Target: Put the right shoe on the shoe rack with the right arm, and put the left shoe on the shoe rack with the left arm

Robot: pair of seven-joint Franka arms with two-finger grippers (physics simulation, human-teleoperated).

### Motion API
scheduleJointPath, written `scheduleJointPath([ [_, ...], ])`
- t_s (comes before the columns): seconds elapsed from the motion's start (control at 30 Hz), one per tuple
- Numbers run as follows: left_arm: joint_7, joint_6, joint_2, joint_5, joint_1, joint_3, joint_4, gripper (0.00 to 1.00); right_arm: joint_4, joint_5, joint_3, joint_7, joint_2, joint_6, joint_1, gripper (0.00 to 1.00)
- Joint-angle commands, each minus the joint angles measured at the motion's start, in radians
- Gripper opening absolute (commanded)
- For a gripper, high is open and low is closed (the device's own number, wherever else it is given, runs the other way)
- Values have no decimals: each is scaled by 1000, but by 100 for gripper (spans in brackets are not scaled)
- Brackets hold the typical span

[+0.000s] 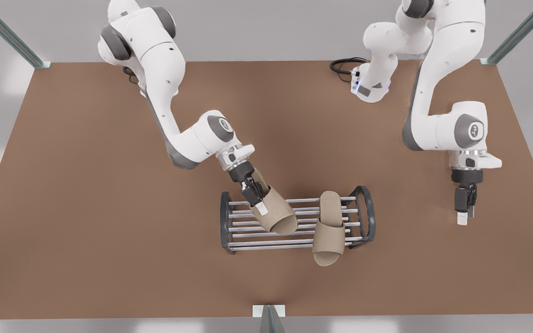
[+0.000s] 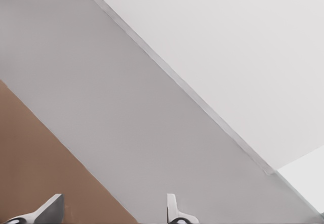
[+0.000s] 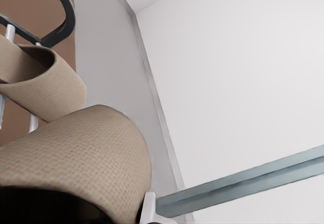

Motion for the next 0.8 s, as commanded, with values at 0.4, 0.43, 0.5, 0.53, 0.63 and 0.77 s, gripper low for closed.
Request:
scheduleJointPath([
  [0.4, -1484, -1553, -61, 2023, 20, -193, 354, 100, 35, 54, -49, 3, 117, -116, 40, 21],
  [0.43, -1487, -1560, -35, 2026, 20, -192, 355, 100, 32, 63, -47, 6, 117, -117, 40, 21],
  [0.5, -1523, -1568, -9, 2049, 22, -187, 355, 100, 31, 77, -49, 6, 120, -117, 40, 31],
  [0.53, -1574, -1570, -7, 2042, 22, -186, 357, 100, 29, 77, -47, 6, 125, -117, 40, 34],
  [0.63, -1608, -1582, 33, 2040, 22, -187, 397, 100, 25, 101, -49, 9, 132, -117, 38, 64],
  [0.77, -1605, -1583, 31, 2045, 22, -187, 397, 100, 9, 118, -57, 9, 131, -116, 37, 91],
])
